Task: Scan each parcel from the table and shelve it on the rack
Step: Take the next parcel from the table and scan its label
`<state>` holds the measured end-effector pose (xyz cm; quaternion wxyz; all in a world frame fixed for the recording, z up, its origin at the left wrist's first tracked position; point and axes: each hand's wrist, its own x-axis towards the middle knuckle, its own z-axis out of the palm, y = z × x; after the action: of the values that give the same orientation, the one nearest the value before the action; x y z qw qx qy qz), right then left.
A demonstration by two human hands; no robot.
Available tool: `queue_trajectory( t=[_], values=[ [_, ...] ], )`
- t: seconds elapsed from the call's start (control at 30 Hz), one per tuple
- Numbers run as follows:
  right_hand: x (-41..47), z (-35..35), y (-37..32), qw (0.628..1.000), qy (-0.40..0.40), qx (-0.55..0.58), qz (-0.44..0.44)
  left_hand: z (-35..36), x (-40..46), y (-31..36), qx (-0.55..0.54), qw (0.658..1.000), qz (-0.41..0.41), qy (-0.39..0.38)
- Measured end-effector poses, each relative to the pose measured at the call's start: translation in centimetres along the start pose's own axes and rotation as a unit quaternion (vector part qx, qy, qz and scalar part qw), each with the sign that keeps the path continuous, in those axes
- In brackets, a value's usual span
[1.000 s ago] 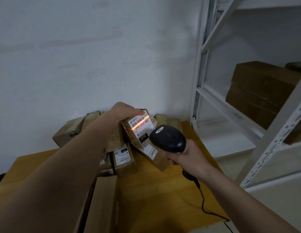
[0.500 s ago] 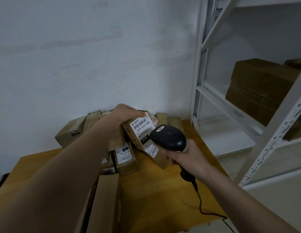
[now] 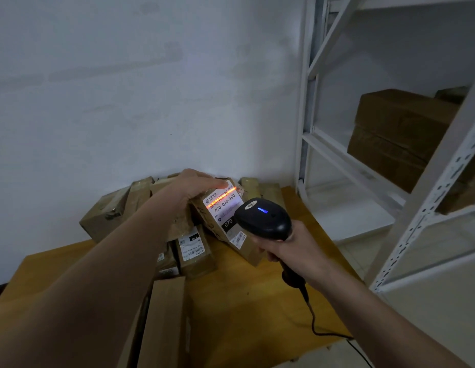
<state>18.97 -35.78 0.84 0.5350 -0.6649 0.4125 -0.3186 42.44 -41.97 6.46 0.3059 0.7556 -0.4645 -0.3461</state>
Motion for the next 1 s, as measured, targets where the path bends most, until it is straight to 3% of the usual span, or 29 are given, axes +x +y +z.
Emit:
queue_trajectory(
  t=[0.2, 0.5, 0.77, 1.0],
  values=[
    [-1.1, 0.1, 0.4, 0.997, 0.025, 0.063, 0.035, 2.4, 0.2, -1.3, 0.023, 0.996, 0.030, -0.077],
    [-3.5, -1.3, 2.4, 0.967, 0.184, 0.138, 0.107, 8.9, 0.3, -2.5, 0.032, 0.979, 0.055, -0.192],
    [-9.0, -7.0, 2.8, 0.952, 0.238, 0.170, 0.091, 14.3, -5.0, 2.7, 0.079, 0.957, 0.115, -0.253],
    [-18.6, -17.0, 4.4, 0.930, 0.308, 0.178, 0.087, 24.9, -11.4, 9.3, 0.136, 0.924, 0.163, -0.319]
  ],
)
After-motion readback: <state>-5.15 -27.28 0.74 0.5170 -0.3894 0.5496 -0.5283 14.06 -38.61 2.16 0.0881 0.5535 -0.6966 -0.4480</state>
